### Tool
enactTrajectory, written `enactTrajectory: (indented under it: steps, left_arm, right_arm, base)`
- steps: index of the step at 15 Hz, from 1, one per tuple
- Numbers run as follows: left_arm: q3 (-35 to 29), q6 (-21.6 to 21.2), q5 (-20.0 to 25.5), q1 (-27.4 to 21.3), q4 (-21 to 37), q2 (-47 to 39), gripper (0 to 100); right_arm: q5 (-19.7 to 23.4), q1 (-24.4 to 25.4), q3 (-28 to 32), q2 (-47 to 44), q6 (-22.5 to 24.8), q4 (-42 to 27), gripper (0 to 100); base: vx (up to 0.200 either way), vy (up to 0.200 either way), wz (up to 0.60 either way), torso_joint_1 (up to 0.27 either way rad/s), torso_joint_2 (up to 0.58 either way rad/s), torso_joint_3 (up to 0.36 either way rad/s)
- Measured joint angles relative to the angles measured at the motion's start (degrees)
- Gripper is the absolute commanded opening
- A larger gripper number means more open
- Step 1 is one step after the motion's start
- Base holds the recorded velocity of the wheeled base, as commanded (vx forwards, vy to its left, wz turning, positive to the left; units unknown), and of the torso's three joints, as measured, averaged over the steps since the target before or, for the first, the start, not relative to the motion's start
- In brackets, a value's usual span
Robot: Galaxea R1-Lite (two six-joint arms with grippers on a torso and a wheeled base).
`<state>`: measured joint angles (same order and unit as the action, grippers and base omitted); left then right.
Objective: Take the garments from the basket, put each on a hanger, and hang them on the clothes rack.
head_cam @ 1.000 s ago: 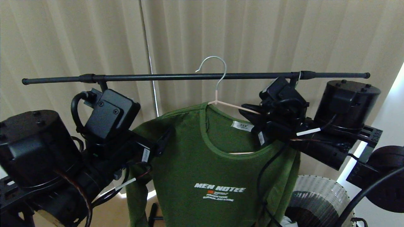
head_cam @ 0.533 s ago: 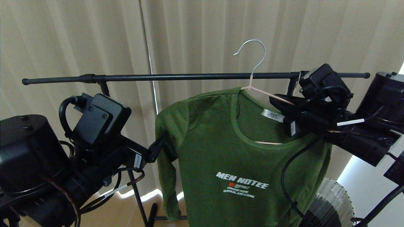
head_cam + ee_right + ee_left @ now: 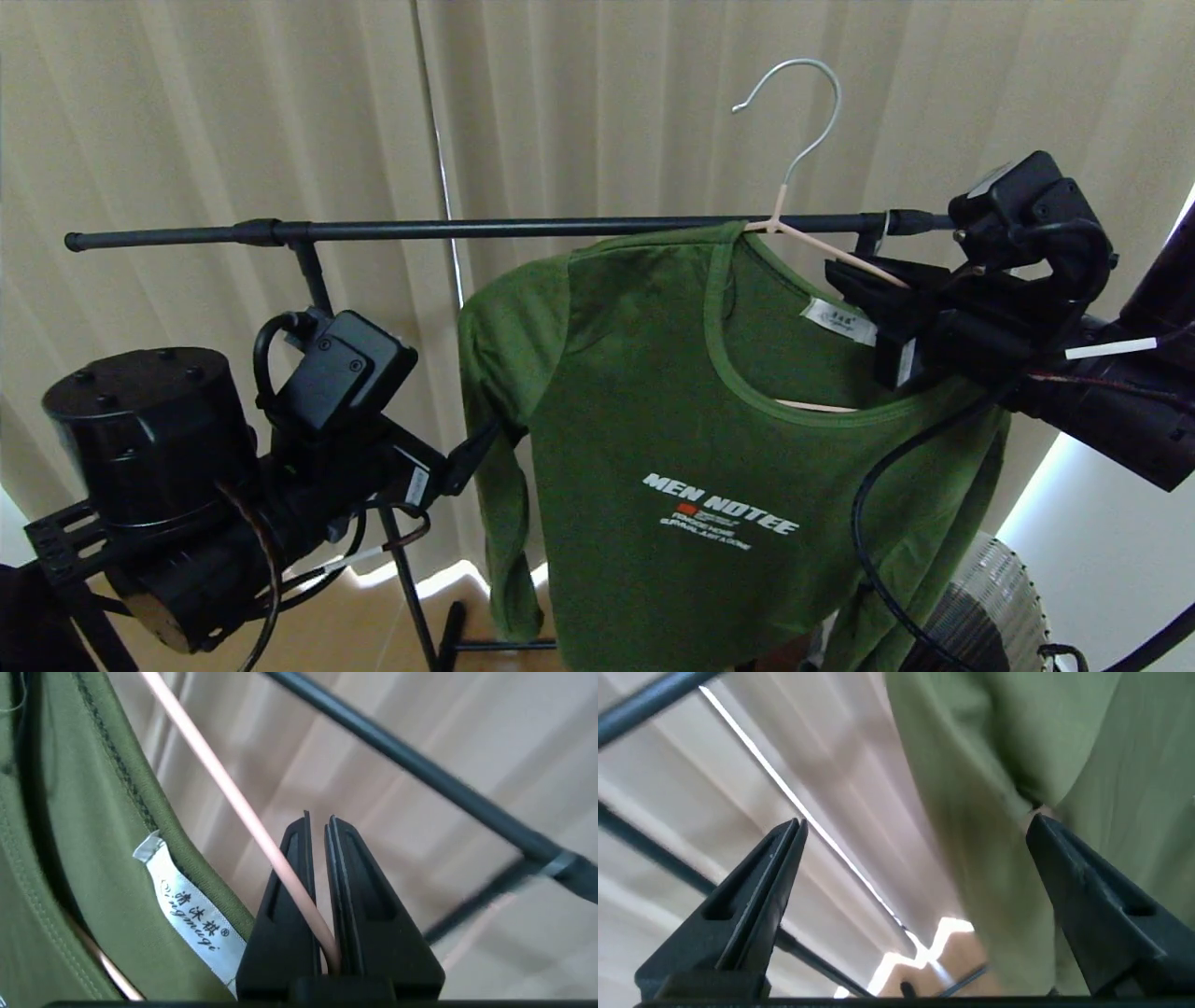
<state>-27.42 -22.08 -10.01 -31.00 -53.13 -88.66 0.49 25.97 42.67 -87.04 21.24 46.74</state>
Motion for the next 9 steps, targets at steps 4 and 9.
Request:
enactTrajectory:
  steps: [4, 9]
  left_arm:
    - [-1.08, -0.06, 0.2, 1.01, -0.02, -1.24, 0]
    - [-1.22, -0.45, -0.02, 2.67, -0.02, -2.18, 0]
  right_arm:
    - [1.06, 0.27, -0.04, 0.85, -0.02, 0.0, 0]
    - [0.57, 0.21, 0.02, 0.9, 0.13, -0.02, 0]
  base:
    - [0.0, 0.0, 0.0, 0.0, 0.0, 0.0]
    - [0.0, 0.0, 0.0, 0.0, 0.0, 0.0]
